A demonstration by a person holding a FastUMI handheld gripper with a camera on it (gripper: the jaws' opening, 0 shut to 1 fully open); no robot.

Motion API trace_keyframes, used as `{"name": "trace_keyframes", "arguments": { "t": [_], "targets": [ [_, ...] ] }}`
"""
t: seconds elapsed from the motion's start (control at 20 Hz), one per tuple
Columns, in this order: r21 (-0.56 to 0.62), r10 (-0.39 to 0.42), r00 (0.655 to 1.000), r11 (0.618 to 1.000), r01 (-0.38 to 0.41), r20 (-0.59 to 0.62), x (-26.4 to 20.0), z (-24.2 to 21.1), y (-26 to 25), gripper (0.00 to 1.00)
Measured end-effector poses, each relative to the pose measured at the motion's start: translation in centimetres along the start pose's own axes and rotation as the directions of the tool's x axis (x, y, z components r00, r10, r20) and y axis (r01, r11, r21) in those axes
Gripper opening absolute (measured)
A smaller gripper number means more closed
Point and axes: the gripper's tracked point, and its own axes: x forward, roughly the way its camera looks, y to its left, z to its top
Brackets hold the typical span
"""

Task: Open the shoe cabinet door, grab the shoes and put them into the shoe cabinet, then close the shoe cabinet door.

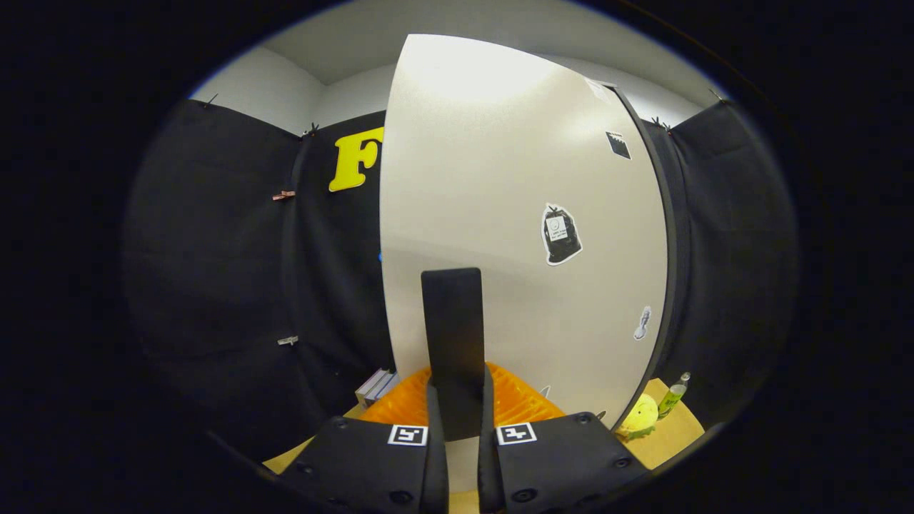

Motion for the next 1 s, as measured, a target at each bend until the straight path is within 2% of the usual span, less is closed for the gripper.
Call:
{"name": "trace_keyframes", "arguments": {
  "t": [0.25,0.55,1.0],
  "targets": [
    [0.028,0.044,0.999,0.999,-0.045,0.010,-4.0,0.2,-2.4,0.20],
    [0.051,0.061,0.998,0.997,-0.063,0.029,-8.1,0.5,-5.8,0.20],
    [0.047,-0.034,0.999,0.998,0.034,0.015,-12.4,0.9,-11.7,0.19]
  ]
}}
